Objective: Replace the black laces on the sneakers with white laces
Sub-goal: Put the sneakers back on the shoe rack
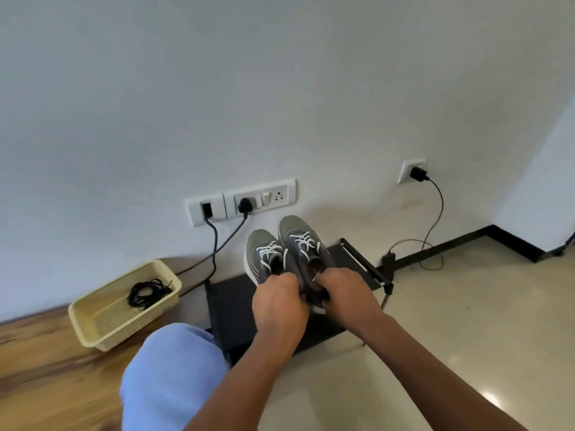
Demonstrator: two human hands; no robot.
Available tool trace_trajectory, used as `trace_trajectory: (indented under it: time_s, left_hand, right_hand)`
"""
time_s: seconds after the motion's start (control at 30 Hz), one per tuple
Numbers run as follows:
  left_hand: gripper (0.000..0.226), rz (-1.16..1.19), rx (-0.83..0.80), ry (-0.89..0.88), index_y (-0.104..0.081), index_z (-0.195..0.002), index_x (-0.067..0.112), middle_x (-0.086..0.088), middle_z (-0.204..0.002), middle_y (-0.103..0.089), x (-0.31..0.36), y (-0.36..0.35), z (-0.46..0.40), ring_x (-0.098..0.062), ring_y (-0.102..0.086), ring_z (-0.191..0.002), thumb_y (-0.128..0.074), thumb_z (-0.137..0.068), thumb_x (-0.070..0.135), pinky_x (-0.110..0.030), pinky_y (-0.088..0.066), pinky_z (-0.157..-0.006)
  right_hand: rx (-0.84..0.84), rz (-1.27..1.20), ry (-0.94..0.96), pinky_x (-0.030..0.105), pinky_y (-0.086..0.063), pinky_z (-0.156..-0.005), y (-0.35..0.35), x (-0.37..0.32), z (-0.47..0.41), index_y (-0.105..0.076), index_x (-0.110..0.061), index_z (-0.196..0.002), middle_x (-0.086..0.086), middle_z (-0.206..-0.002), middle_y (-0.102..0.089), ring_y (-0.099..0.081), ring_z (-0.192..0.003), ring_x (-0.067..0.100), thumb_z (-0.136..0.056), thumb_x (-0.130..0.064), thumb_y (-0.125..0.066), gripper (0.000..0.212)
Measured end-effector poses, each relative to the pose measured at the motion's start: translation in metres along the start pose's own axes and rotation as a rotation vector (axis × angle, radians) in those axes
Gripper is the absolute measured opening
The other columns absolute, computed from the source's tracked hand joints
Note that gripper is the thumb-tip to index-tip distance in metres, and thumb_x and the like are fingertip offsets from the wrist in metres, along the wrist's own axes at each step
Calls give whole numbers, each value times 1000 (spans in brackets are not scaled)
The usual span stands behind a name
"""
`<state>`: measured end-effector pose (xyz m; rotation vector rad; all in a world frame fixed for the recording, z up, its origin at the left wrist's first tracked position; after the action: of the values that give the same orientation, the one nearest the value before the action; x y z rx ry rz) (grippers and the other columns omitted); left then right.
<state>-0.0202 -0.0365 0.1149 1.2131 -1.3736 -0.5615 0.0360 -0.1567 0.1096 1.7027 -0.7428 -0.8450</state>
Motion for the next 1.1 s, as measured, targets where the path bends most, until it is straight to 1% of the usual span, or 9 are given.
trace_trajectory:
  time_s: [0.13, 0.27, 0.4, 0.53, 0.73, 0.87, 0.93, 1.0, 1.1]
  left_hand:
    - [6, -16, -65, 58, -71, -89, 18, -3, -88, -72, -13, -40, -27, -27, -71, -83, -70, -90, 24, -37, -58, -69]
    - [10, -12, -122, 100, -75, -95, 17, -3, -91, -72, -22, -79, -30, -26, -70, -87, -69, -94, 25, -34, -55, -68]
    - [12, 11, -173, 131, -75, -97, 16, -5, -94, -71, -33, -111, -36, -27, -68, -92, -67, -97, 25, -37, -58, -76]
    - [13, 24, -229, 134, -75, -101, 14, -6, -98, -72, -37, -137, -36, -28, -67, -95, -66, -98, 24, -38, -57, -78]
    - [11, 40, -256, 148, -75, -101, 16, -5, -95, -71, -53, -154, -48, -25, -67, -89, -67, -100, 23, -33, -54, -73]
    - [9, 26, -268, 149, -74, -96, 18, 0, -85, -66, -70, -168, -48, -19, -63, -82, -68, -98, 23, -29, -48, -68]
    - [8, 39, -287, 131, -74, -96, 18, -1, -88, -69, -67, -176, -48, -24, -68, -88, -69, -97, 24, -33, -55, -72]
    - [9, 63, -333, 128, -73, -99, 18, -3, -94, -72, -63, -182, -48, -26, -69, -94, -71, -94, 25, -39, -60, -83]
    - [12, 71, -376, 157, -69, -97, 19, -3, -100, -71, -63, -181, -50, -28, -68, -99, -73, -90, 27, -38, -59, -84]
  right_hand:
    - [-38, -27, 0, 40, -57, -82, -41, 17, -23, -76, -19, -97, 4, -95, -72, -68, -90, 27, -85, -27, -73, 15]
    - [-65, -70, -15, 42, -59, -86, -82, 36, -27, -75, -18, -98, 4, -96, -72, -68, -91, 26, -87, -26, -75, 14]
    - [-66, -105, -37, 39, -59, -87, -115, 53, -33, -76, -17, -100, 4, -96, -72, -69, -91, 24, -86, -16, -76, 15]
    - [-89, -109, -87, 38, -60, -85, -145, 70, -32, -76, -18, -98, 3, -95, -72, -69, -89, 24, -84, -14, -76, 14]
    - [-90, -163, -141, 34, -57, -77, -171, 79, -38, -74, -17, -93, 2, -93, -69, -66, -86, 24, -77, -8, -76, 19]
    - [-139, -163, -144, 40, -58, -79, -184, 73, -42, -72, -16, -94, 3, -95, -68, -66, -87, 25, -80, -8, -74, 16]
    - [-184, -141, -155, 43, -59, -82, -185, 79, -43, -71, -16, -97, 5, -98, -69, -67, -90, 27, -82, -9, -74, 17]
    - [-238, -115, -157, 44, -59, -84, -184, 87, -45, -69, -17, -103, 7, -102, -70, -67, -94, 30, -84, -10, -73, 20]
    - [-307, -34, -137, 47, -59, -83, -176, 85, -49, -67, -17, -105, 10, -106, -67, -66, -96, 34, -85, -13, -71, 21]
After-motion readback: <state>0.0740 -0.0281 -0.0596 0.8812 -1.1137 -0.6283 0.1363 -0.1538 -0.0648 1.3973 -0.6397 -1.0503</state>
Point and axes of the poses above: each hand's wrist, its own z-axis away from the middle knuckle, its own y-axis out of the back of the hand, x = y × z, the point moved 7 cm from there along -z, towards the middle knuckle
